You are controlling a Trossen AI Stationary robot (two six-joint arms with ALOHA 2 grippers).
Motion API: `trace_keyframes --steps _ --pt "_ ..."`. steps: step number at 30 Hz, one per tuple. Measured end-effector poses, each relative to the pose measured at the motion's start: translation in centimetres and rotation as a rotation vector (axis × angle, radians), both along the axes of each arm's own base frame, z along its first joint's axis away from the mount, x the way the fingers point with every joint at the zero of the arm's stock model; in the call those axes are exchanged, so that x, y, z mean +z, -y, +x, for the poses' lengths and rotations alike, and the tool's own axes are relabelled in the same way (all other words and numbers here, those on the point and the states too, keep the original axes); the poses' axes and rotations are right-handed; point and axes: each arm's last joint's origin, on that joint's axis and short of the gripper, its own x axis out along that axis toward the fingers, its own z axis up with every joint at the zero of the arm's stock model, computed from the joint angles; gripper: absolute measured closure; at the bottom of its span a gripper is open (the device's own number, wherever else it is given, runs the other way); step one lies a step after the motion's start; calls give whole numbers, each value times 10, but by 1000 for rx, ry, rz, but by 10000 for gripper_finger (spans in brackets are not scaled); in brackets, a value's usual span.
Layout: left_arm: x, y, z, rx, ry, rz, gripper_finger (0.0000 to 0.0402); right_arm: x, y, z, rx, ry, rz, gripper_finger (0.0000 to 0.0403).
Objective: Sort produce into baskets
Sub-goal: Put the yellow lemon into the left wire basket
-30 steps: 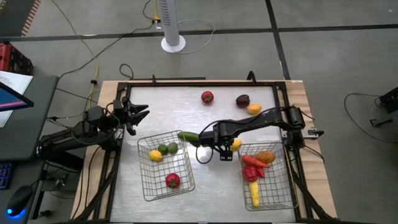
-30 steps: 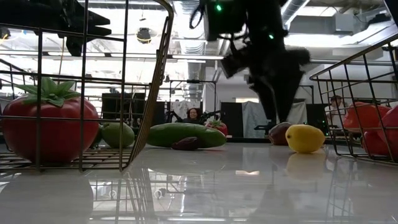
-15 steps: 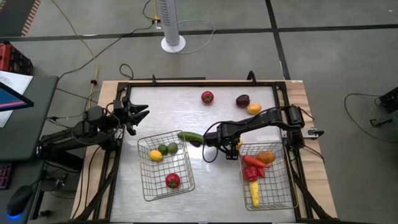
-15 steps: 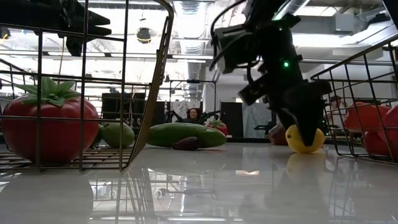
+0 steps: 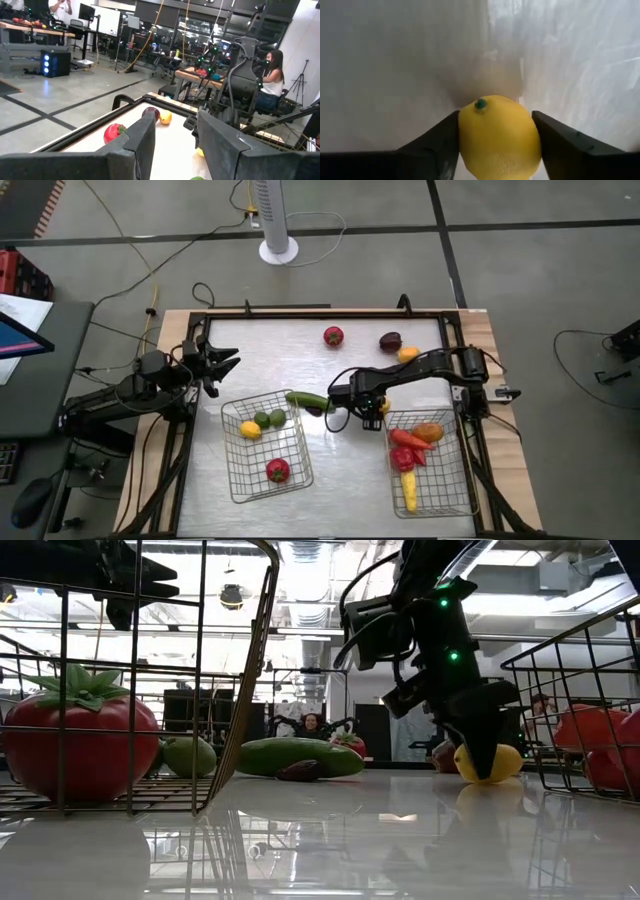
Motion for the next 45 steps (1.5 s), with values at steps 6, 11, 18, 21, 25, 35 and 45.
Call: trace_keyframes --steps 6,11,18,21,25,35,45 --pt "0 0 0 0 0 0 269 3 3 2 -9 6 0 179" --pt "0 0 0 1 0 0 269 27 3 13 -10 30 0 166" --pt "0 0 0 5 0 0 269 85 -14 28 -23 90 20 167" --pt "0 0 0 5 0 0 269 107 -25 29 8 122 11 167" --pt "0 0 0 0 0 -1 269 128 -38 29 37 240 9 165" --pt "0 0 0 0 1 -1 269 167 -89 56 260 830 81 164" --pt "0 0 0 0 2 -3 269 180 -121 85 420 1191 82 163"
